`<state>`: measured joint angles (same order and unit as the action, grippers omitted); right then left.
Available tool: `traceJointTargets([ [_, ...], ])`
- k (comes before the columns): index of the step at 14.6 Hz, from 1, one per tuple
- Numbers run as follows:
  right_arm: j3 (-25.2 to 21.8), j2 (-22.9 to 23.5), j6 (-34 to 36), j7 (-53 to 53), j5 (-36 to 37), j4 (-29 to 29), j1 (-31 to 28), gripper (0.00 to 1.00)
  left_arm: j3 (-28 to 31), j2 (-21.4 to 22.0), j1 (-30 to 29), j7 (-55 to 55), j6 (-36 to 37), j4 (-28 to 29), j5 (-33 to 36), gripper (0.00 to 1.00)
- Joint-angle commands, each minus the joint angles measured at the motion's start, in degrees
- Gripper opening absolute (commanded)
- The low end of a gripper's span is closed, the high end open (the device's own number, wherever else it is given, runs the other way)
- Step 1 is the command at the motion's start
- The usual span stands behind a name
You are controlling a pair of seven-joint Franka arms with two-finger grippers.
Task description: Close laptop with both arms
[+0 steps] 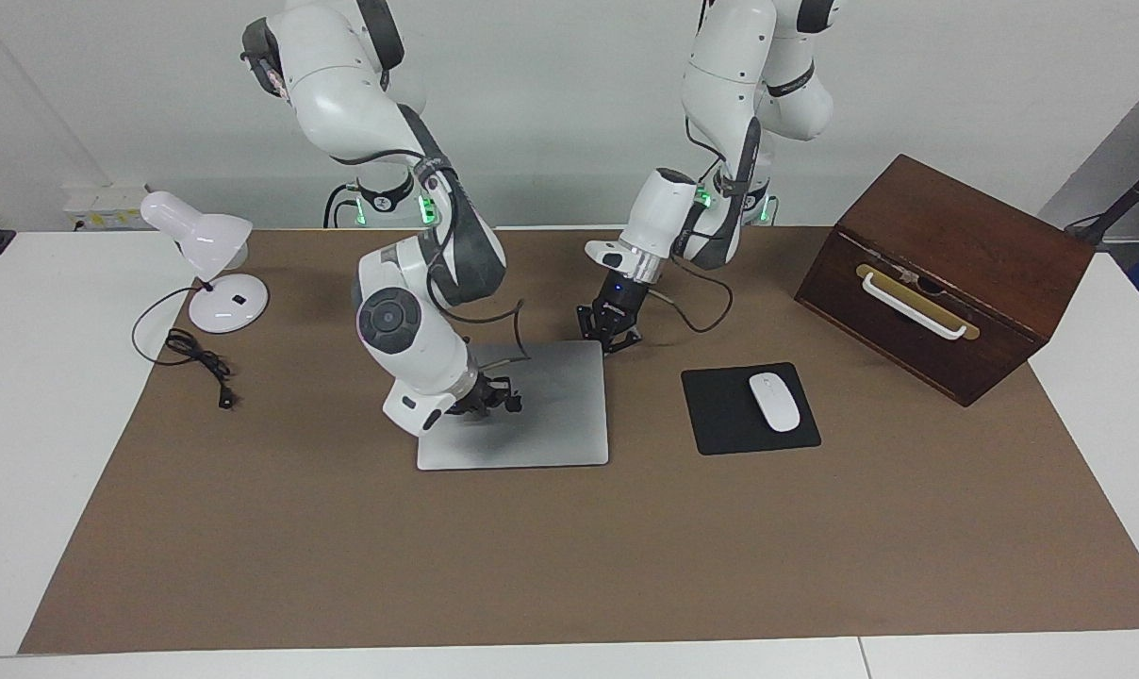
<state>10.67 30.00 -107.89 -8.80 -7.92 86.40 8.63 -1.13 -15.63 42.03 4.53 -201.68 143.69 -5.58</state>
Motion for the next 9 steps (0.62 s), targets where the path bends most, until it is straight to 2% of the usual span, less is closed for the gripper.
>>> traceJointTargets([
  [1, 0.06, -3.09, 4.43, -1.04, -0.16, -0.53, -1.07, 0.0, 1.04, -0.98, 0.86, 0.66, 0.93, 3.53, 0.13, 0.0],
  [6, -0.21, -9.68, 11.91, -1.04, 1.5, -0.8, -3.18, 0.0, 0.95, -0.11, 0.42, 0.13, 1.02, 3.44, 0.13, 0.0],
  [9, -0.21, -13.81, 15.59, -0.69, 5.28, -0.8, -3.53, 0.0, 0.95, 0.86, 0.33, -0.66, 1.02, 3.62, 0.13, 0.0],
])
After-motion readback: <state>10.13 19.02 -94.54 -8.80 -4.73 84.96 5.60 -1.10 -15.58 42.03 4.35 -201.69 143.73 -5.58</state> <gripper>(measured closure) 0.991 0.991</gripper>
